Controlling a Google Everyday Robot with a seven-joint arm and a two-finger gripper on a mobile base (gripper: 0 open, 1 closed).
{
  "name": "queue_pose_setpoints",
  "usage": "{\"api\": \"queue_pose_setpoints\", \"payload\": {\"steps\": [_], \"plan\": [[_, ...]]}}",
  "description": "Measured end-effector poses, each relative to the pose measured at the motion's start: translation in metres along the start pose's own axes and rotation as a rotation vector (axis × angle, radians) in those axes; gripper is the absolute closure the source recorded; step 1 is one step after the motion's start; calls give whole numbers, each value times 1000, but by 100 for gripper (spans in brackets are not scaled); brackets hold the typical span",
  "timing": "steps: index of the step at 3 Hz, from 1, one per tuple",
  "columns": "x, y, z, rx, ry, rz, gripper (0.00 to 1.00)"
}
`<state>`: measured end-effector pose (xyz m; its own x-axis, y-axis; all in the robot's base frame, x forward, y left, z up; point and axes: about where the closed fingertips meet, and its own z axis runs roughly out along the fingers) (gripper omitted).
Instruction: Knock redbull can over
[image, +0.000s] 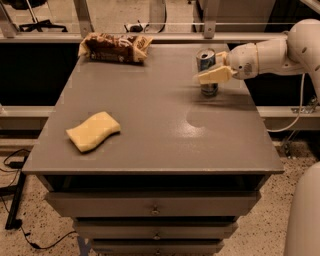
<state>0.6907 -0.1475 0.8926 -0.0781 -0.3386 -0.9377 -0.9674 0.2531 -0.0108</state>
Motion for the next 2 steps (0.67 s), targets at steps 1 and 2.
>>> {"api": "queue_pose_setpoints", "payload": {"steps": [1,2], "plan": [[-24,18,13,-68,-12,-83,72],[-39,56,40,-183,119,-263,96]]}}
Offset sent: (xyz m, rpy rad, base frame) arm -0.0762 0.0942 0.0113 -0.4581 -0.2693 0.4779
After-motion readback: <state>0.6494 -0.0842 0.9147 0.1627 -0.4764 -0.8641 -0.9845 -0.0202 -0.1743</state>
